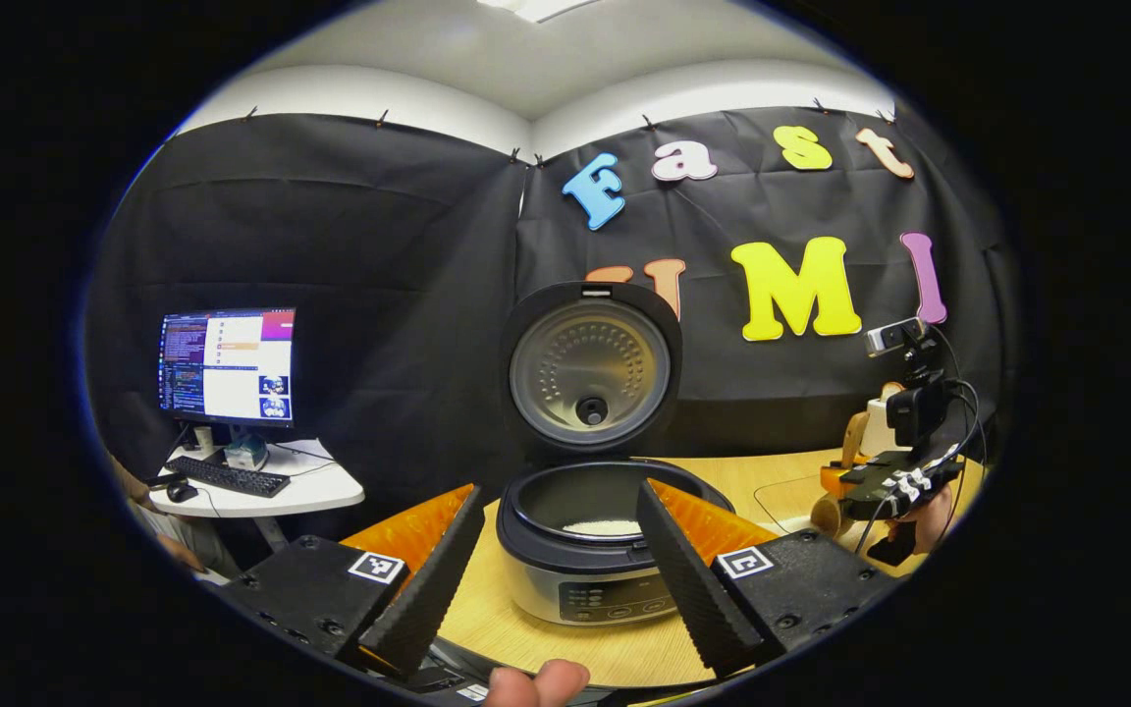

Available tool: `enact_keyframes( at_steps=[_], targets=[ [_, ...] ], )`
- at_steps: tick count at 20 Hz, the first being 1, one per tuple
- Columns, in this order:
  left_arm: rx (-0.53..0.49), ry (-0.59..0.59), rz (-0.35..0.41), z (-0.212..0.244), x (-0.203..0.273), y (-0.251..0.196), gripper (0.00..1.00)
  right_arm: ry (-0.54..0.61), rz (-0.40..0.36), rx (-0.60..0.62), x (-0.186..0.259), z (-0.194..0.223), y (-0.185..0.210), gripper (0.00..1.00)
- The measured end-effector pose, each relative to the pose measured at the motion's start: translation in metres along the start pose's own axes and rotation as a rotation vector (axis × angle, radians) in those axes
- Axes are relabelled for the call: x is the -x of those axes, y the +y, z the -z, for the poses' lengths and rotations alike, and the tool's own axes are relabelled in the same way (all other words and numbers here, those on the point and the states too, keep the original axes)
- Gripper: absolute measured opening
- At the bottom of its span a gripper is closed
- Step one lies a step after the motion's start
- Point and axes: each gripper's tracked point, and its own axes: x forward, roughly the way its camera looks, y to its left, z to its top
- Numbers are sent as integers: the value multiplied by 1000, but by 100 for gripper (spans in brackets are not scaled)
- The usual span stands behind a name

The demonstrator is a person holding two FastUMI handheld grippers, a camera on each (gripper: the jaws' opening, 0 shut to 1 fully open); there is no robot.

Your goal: Close the left gripper, press the button to open the rice cooker; take a wooden spoon from the chopstick holder with the right hand, scoop a spoonful of rice and pour it into the rice cooker, then put the wooden spoon back into the chopstick holder.

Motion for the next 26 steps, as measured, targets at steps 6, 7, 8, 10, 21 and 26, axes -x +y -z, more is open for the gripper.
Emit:
enact_keyframes(
  at_steps=[6,7,8,10,21,26],
  targets=[
    [14,22,-25,5,-2,9,99,39,-78,-159,-3,-1,30,0],
    [12,30,-30,8,-2,10,99,46,-87,-193,-3,-2,33,0],
    [14,38,-33,9,-2,11,99,56,-97,-219,-4,-2,37,0],
    [27,46,-36,11,-4,12,99,67,-117,-245,-3,-4,42,0],
    [36,59,-14,9,1,1,99,114,-198,-589,8,-6,38,0],
    [41,47,1,5,4,-5,99,106,-200,-782,11,-4,16,0]
  ],
)
